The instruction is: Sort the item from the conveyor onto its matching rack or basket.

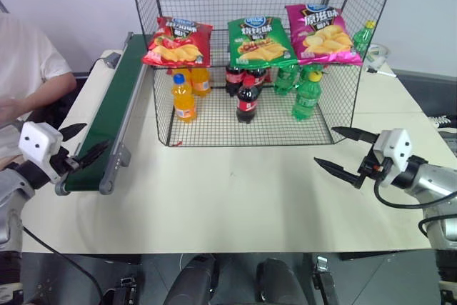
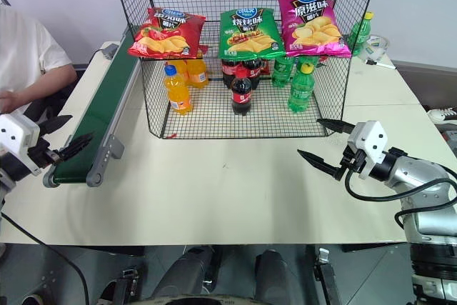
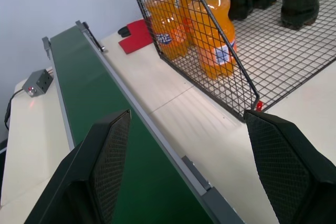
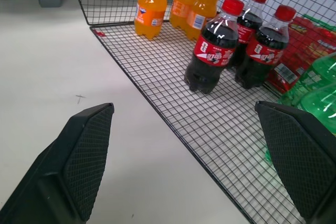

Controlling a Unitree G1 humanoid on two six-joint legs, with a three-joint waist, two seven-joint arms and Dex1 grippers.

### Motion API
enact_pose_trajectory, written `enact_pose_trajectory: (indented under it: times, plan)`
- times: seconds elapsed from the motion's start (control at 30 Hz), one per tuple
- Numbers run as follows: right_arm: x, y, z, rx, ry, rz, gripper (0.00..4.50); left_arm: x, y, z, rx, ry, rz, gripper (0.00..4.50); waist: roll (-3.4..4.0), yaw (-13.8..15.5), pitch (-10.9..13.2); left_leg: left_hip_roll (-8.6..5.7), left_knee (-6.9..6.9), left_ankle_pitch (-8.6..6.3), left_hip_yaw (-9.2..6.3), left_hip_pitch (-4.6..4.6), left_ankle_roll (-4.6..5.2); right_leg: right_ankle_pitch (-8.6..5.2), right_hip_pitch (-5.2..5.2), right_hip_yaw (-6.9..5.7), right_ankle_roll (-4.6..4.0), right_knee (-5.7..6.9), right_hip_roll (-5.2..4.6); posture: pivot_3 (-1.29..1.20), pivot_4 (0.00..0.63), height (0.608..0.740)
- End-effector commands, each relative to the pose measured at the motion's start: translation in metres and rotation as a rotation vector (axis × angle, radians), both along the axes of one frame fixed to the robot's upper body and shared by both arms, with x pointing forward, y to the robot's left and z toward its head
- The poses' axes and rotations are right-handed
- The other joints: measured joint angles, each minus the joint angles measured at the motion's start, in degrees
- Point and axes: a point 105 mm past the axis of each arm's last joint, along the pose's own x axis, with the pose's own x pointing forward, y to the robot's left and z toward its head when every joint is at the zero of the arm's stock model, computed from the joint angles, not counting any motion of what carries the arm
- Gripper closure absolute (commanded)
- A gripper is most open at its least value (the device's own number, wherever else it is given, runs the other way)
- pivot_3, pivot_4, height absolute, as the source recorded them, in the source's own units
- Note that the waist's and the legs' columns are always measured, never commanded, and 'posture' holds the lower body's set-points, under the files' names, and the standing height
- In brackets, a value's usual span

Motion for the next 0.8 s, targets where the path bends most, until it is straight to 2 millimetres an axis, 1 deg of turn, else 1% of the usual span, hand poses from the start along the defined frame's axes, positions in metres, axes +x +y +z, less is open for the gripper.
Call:
enact_pose_trajectory:
  times: [0.03,0.33,0.43,0.53,0.8]
  plan:
    - [0.001,0.000,0.010,0.001,-0.051,0.003,0.00,-0.001,0.004,0.012,0.031,-0.050,0.007,0.91,0.01,0.0,0.0,0.00,0.00,0.00,0.00,0.00,0.00,0.00,0.00,0.00,0.00,0.00,0.00,0.00,0.150,0.740]
    - [0.001,0.001,0.010,0.007,-0.052,0.001,0.00,0.000,0.003,0.010,0.025,-0.055,0.005,0.91,0.01,0.0,0.0,0.00,0.00,-0.01,0.00,0.00,-0.02,0.00,0.00,0.00,-0.01,-0.01,0.01,0.00,0.150,0.740]
    - [0.000,0.001,0.009,0.016,-0.026,0.015,0.00,0.000,0.001,0.015,-0.008,-0.072,-0.016,0.91,0.01,0.0,0.0,0.00,0.00,-0.02,0.00,0.00,-0.04,0.00,0.00,0.00,-0.01,-0.01,0.01,0.00,0.150,0.740]
    - [0.000,0.002,0.009,0.009,-0.024,0.022,0.00,0.001,0.003,0.018,-0.006,-0.092,0.004,0.91,0.00,0.0,0.0,0.00,0.00,-0.04,0.00,0.00,-0.07,0.00,0.00,0.00,-0.01,-0.01,0.01,0.00,0.150,0.740]
    - [0.003,0.002,0.011,0.001,-0.034,0.025,0.00,0.001,-0.003,0.008,-0.003,-0.079,0.001,0.91,0.01,0.0,0.0,0.02,-0.02,-0.02,0.00,-0.01,-0.03,0.01,0.00,0.00,-0.01,-0.03,0.02,0.00,0.150,0.740]
